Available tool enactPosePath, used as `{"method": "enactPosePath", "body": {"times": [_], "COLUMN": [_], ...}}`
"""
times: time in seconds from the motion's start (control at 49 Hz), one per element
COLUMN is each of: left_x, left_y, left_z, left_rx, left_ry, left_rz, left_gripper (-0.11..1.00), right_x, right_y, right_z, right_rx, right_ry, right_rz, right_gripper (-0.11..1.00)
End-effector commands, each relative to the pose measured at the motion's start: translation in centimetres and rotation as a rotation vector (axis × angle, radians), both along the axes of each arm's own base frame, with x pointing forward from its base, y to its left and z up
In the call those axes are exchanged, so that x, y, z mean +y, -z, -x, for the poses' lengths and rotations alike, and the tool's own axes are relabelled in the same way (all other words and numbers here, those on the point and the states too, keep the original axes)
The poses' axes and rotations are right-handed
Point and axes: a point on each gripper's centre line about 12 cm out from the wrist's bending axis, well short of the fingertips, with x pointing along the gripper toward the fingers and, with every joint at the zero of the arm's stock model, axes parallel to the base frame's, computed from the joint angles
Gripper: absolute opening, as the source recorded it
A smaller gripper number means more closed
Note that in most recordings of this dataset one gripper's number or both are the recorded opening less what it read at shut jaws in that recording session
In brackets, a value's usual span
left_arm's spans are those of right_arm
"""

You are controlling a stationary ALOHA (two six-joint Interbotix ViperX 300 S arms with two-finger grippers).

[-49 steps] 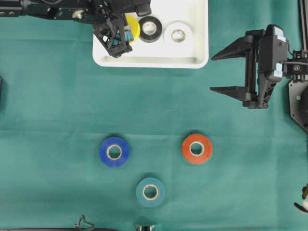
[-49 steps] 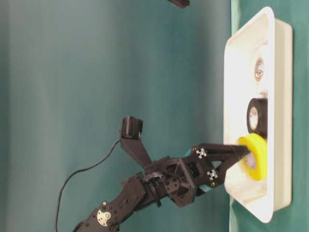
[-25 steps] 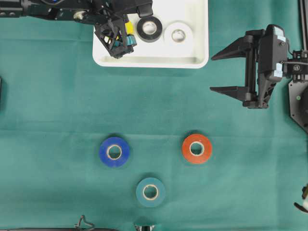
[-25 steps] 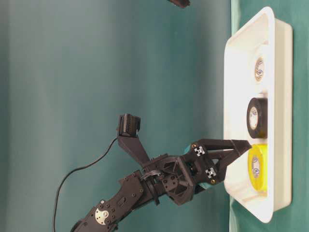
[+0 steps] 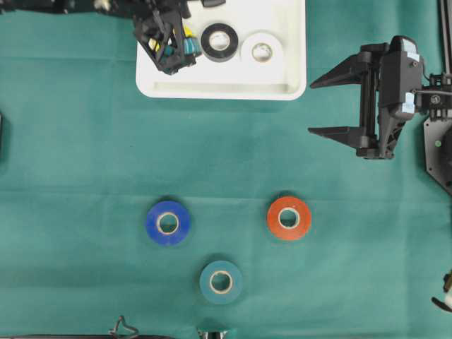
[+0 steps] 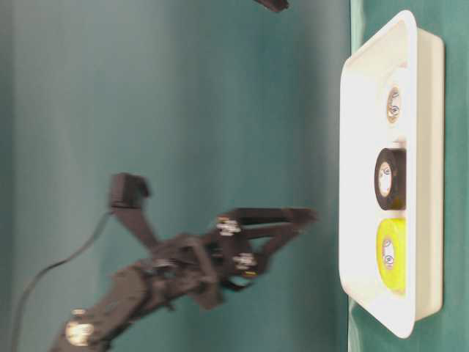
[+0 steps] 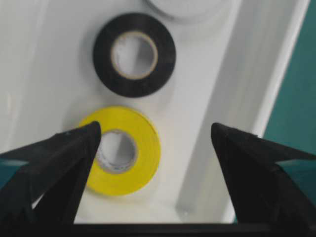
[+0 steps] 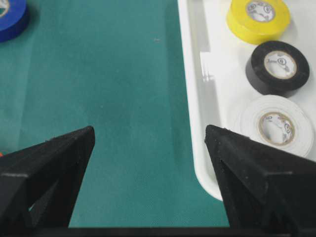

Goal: Pick up the tape from a random location and place it into the white case.
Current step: 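Withdraw the left gripper from the tray back to the left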

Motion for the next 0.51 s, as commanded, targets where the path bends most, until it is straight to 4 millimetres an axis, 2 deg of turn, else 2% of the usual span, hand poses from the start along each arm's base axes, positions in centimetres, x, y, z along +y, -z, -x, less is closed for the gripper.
{"method": "enactPosePath", "body": {"times": [0.0,0.204,0.489], "left_x": [-0.1,-0.2,0.0], "left_y": [-3.9,-7.9,-8.0], "left_z": [0.1,0.7,1.6], "left_rx": [-0.053,-0.091,-0.088], "left_ry": [0.004,0.006,0.002], "left_rz": [-0.025,-0.047,-0.053], "left_gripper": [0.99,0.99,0.99], "right_x": [0.0,0.0,0.0], "right_y": [-0.8,-0.9,-0.9], "right_z": [-0.4,-0.4,-0.4], "right_rx": [-0.025,-0.026,-0.026], "right_ry": [0.001,0.002,0.001], "right_rz": [-0.001,-0.002,-0.001], "right_gripper": [0.89,0.89,0.89]}}
